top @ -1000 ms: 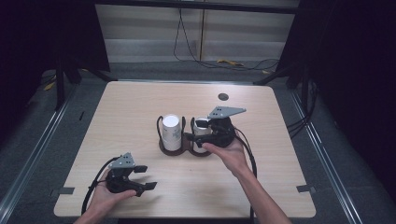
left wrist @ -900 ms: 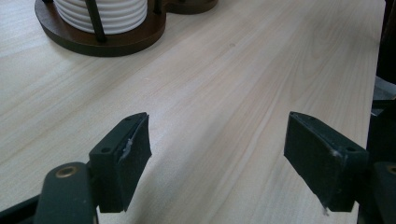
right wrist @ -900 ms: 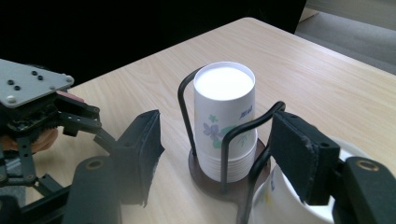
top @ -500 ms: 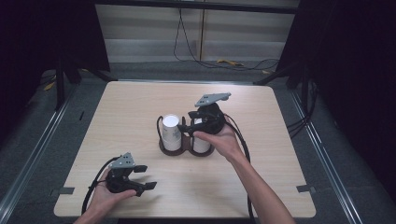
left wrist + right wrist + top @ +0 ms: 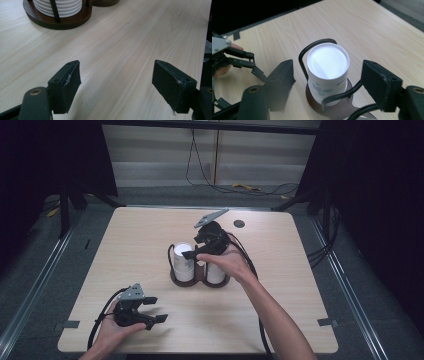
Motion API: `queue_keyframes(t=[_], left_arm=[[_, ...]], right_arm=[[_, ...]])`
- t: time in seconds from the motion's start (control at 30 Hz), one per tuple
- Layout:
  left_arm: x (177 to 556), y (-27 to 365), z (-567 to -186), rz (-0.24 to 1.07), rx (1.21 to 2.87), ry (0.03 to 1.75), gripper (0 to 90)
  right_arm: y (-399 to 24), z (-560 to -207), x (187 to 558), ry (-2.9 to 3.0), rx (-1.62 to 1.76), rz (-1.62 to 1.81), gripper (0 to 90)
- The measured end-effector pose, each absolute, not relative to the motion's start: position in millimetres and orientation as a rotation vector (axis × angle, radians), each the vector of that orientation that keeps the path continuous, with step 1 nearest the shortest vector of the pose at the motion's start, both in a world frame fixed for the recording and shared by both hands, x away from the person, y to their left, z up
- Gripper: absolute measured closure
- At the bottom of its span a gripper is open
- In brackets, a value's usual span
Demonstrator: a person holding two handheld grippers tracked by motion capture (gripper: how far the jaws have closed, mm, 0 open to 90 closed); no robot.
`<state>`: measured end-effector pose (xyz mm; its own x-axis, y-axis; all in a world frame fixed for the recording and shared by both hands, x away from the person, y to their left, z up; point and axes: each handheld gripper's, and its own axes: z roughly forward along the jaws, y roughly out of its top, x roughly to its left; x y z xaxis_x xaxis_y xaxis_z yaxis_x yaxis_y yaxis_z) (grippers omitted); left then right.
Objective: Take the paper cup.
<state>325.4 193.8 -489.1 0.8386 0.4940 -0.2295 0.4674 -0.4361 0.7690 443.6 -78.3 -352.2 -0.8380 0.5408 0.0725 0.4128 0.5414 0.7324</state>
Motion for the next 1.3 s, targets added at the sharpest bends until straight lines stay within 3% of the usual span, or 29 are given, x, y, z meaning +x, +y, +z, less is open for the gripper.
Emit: queue_keyframes(t=[1.3], left_arm=[[327.6,196.1,-489.9,0.045,2.083,0.720,22.8]], right_arm=[[-10.7,-359.7,487.8,2.934,0.734,0.571,26.4]])
